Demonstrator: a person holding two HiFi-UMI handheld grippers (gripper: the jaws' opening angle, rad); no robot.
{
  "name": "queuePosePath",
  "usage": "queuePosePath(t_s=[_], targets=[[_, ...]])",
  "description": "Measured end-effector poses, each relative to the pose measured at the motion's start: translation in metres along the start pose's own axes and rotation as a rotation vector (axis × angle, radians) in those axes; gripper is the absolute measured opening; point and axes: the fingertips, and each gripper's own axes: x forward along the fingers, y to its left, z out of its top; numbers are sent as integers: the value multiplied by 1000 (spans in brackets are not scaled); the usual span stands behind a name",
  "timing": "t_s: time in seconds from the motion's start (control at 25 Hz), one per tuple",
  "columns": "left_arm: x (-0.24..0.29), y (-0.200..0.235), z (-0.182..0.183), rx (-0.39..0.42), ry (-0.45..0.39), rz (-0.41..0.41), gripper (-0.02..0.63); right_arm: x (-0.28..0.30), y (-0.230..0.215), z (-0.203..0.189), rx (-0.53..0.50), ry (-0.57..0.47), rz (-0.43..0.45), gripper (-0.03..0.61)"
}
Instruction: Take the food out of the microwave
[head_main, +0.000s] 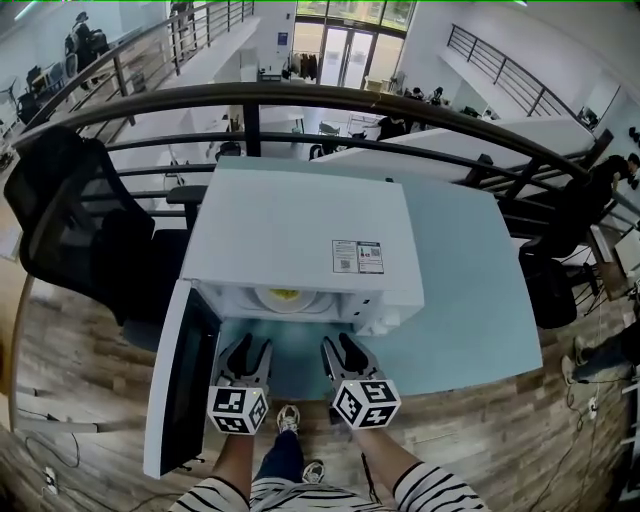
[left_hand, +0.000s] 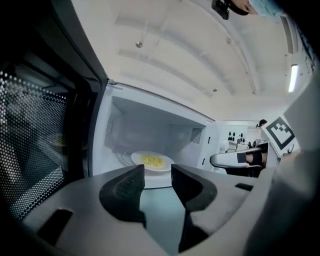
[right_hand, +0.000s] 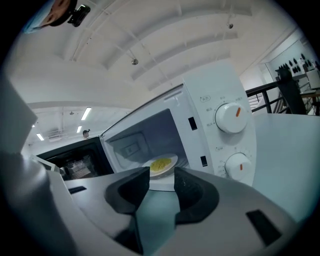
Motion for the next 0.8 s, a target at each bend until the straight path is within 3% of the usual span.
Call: queuePosePath(t_s=[0.8], targets=[[76, 43, 0, -31, 30, 14, 147, 92, -14, -12, 39, 31, -67, 164]])
